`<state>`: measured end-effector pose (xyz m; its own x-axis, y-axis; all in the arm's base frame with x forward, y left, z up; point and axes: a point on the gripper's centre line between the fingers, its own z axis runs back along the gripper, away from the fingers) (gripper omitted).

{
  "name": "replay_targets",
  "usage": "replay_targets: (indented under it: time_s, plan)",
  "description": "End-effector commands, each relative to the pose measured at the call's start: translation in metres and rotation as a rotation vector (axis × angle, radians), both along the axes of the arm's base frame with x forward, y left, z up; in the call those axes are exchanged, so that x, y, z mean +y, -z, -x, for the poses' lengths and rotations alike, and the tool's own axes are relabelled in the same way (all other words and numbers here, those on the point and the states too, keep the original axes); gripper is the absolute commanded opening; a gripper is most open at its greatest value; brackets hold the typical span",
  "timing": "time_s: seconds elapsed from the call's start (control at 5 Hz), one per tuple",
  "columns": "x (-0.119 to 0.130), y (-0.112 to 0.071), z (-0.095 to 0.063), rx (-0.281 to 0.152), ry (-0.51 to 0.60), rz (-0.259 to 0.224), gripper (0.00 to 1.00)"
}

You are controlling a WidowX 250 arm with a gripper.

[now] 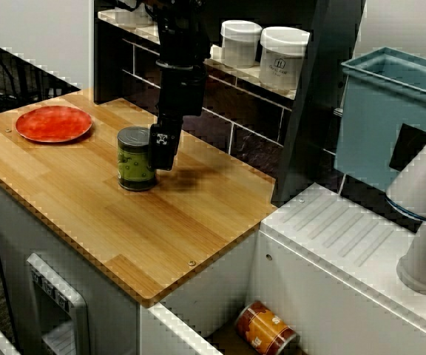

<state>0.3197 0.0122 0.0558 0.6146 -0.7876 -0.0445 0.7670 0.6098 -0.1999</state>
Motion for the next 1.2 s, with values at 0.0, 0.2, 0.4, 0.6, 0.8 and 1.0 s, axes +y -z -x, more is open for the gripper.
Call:
replay_targets:
  time_s: [0.0,0.2,0.4,0.6,0.8,1.0]
  plan:
    - [0.034,-0.030,0.012,-0.030,0.004,0.062,1.00]
    - [0.050,-0.029,0.020,-0.036,-0.014,0.066,1.00]
    - [0.064,-0.028,0.025,-0.018,-0.025,0.072,1.00]
    - [0.071,-0.032,0.026,0.018,-0.035,0.109,1.00]
    - [0.070,-0.041,0.024,0.030,-0.075,0.109,1.00]
    - [0.066,-0.058,0.021,0.024,-0.103,0.116,1.00]
